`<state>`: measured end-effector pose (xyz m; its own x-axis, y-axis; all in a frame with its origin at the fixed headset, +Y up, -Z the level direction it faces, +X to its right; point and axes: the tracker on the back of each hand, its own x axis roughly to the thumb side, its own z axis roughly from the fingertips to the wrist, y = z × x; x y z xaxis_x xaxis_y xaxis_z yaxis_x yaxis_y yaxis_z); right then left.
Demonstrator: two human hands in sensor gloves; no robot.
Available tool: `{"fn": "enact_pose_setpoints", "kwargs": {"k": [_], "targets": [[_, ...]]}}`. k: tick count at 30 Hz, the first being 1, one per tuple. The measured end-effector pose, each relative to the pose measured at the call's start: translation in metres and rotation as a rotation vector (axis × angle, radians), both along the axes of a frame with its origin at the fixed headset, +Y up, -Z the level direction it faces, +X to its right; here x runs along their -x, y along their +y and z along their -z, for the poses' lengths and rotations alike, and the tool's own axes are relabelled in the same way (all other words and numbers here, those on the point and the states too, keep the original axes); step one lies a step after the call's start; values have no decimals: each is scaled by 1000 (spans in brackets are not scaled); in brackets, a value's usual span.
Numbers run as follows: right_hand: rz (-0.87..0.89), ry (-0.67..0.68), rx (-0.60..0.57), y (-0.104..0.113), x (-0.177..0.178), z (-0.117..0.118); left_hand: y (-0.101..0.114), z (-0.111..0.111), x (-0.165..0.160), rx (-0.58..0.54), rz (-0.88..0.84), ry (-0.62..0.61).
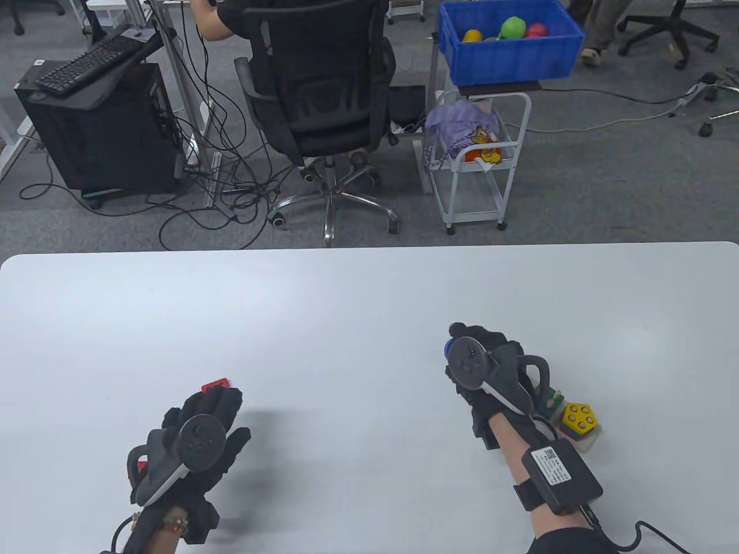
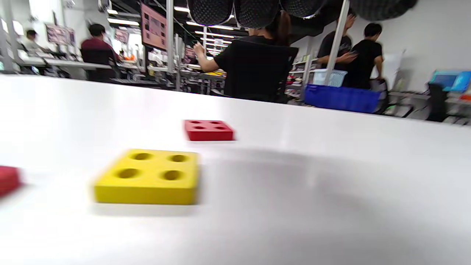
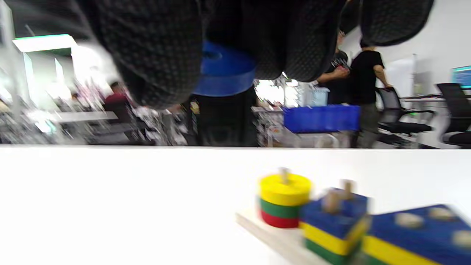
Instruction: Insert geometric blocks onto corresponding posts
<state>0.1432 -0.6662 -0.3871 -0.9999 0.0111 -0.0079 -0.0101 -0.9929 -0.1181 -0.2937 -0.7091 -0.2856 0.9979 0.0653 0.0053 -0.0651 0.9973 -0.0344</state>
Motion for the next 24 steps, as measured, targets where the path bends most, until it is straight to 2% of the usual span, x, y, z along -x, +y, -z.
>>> {"fn": "enact_pose_setpoints", "kwargs": {"k": [6, 10, 19, 24], "targets": [[-174, -110, 132, -22, -3, 39, -6, 5, 17, 38, -20, 59], [-168, -158, 153, -36, -7, 53, -14, 9, 20, 80, -42, 61], [-167, -177, 210, -54, -6, 66, -19, 10, 18, 109, -42, 54], [-146, -163, 237, -59, -8, 62, -16, 9, 17, 105, -65, 44]]}}
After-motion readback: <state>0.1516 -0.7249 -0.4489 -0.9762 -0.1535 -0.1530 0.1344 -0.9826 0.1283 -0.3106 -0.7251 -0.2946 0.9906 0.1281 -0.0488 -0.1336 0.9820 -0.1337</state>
